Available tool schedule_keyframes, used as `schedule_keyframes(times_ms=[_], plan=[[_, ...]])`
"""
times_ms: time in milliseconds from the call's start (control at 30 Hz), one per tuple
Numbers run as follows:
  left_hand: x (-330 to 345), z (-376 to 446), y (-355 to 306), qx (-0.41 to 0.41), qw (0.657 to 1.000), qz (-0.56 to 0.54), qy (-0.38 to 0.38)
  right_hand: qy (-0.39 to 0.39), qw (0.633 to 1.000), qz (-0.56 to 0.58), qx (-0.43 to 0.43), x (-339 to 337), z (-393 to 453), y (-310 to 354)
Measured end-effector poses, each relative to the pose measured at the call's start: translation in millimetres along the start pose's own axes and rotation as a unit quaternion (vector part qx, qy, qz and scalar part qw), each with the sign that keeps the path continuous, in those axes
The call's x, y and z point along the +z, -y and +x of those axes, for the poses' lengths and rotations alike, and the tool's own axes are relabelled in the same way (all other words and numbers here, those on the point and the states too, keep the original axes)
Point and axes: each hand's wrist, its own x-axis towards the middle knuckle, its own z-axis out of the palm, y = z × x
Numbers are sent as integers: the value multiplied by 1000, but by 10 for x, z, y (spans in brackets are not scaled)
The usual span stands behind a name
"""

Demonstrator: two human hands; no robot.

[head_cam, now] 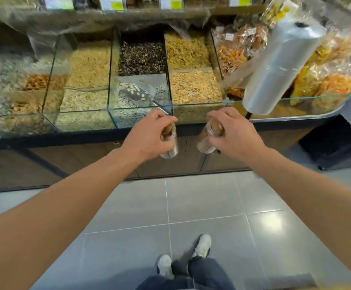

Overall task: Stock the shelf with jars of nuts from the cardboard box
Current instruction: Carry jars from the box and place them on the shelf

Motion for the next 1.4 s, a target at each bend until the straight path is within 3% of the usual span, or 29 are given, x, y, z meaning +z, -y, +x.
schedule_keyframes(times_ms=[267, 533, 900, 1400], plan=[[-510, 851, 297, 4, 993, 74, -92, -45, 996, -20, -71, -356, 1239, 47], [-822, 1790, 432, -40, 987, 72, -137, -46, 991, -53, -114, -726, 2252, -60], [-1242, 3297, 877, -3, 990, 47, -129, -55, 994, -76, -48, -952, 3605, -253], [-1503, 5283, 1059, 122, 984, -11, -131, -151, 983, -82, 71, -1533, 4839, -744]])
